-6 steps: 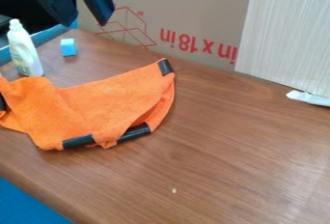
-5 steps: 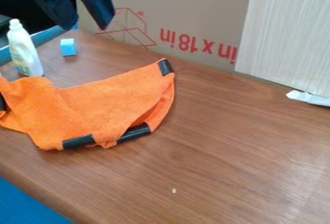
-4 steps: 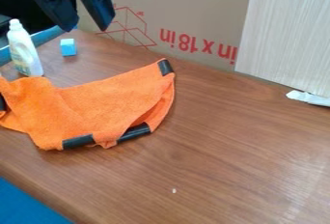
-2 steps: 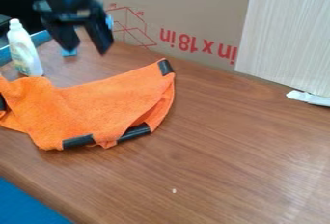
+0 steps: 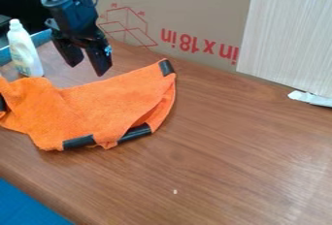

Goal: Move the cloth from the top left side of the table to the centre

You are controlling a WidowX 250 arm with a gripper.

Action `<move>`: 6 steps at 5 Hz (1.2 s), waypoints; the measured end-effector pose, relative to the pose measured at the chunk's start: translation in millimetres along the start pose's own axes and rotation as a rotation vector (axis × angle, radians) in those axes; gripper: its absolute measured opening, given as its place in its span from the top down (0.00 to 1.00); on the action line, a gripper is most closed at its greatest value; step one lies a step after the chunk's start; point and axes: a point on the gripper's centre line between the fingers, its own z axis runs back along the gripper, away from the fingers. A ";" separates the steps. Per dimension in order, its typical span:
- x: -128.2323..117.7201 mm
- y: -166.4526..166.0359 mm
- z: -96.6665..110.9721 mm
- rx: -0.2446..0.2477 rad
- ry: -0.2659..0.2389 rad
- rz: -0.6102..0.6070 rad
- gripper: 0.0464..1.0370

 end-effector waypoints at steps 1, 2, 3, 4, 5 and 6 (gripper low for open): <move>-10.5 2.3 -15.2 0.032 0.027 -0.077 0.04; -22.1 3.2 -31.8 0.066 0.053 -0.130 0.04; -24.4 2.0 -37.8 0.072 0.046 -0.125 0.04; -28.5 0.0 -50.3 0.071 0.062 -0.115 0.04; -29.0 1.4 -57.1 0.078 0.066 -0.096 0.04; -32.7 -10.4 -58.3 0.075 0.063 -0.110 0.04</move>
